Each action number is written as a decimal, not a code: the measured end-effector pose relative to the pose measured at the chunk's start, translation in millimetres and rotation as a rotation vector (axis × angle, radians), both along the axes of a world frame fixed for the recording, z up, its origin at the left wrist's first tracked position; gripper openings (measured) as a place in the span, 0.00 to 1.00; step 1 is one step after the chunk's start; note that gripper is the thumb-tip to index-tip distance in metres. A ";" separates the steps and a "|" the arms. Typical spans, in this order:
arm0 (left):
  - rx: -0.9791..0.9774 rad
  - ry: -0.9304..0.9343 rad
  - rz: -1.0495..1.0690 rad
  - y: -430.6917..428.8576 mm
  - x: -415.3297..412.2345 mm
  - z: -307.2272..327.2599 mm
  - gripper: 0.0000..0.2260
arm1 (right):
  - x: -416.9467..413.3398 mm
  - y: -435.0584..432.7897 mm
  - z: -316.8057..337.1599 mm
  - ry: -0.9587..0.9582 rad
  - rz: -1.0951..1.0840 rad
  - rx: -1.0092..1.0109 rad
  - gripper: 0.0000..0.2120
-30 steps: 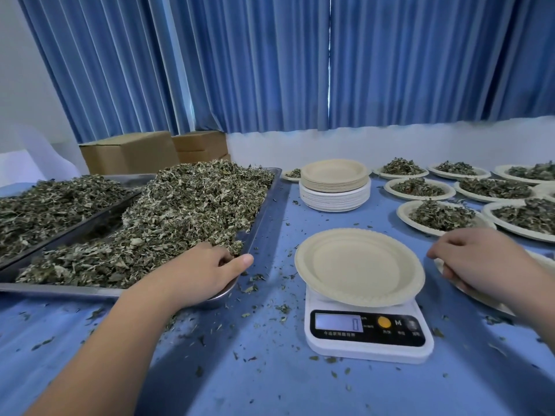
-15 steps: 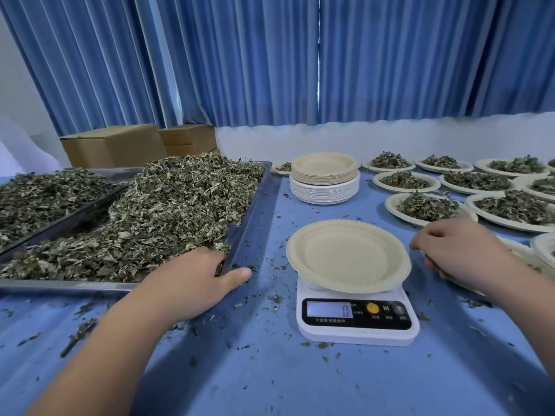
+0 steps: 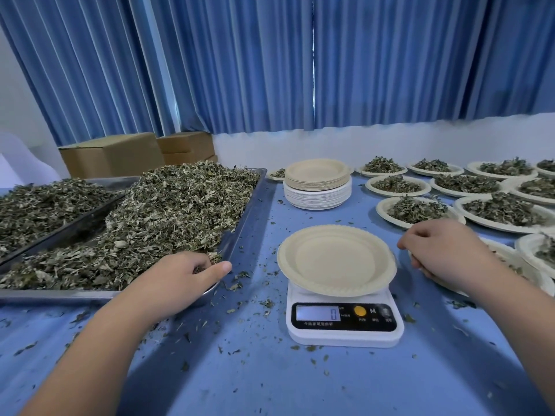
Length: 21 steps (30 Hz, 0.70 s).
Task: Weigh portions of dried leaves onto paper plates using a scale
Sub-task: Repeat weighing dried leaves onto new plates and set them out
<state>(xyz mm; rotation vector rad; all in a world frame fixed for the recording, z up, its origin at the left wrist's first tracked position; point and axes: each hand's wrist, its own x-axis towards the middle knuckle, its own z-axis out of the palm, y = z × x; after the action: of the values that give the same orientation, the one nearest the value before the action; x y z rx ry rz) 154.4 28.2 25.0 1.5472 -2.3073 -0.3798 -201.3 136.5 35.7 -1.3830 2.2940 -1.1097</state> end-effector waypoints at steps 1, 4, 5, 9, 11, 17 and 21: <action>0.006 -0.008 0.001 1.1 0.3 0.0 0.29 | 0.1 -0.2 -0.3 0.000 -0.001 -0.002 0.12; -0.039 -0.025 0.027 4.4 -1.2 -0.7 0.25 | 1.1 -0.8 -2.3 0.014 0.005 -0.010 0.10; -0.062 -0.017 0.046 5.2 -2.6 -1.1 0.23 | 1.9 -1.5 -3.0 0.020 0.009 -0.008 0.10; -0.086 0.047 0.120 6.0 -6.6 -0.6 0.18 | 1.9 -3.1 -4.0 0.004 0.024 -0.023 0.12; -0.089 0.098 0.160 4.4 -7.9 2.3 0.17 | 0.5 -3.7 -4.2 -0.002 0.027 -0.026 0.12; -0.107 0.251 0.261 -3.1 -12.8 17.5 0.12 | -6.9 -3.8 -6.2 -0.028 0.020 -0.037 0.12; -0.245 0.385 0.240 -1.5 -24.6 42.8 0.17 | -11.8 -5.6 -6.0 -0.058 0.002 -0.058 0.12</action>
<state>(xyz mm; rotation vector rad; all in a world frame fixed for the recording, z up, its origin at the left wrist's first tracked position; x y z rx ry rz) 129.8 26.8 67.8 1.4594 -1.7817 -0.2904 -213.1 130.9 29.7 -1.3552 2.2367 -1.2081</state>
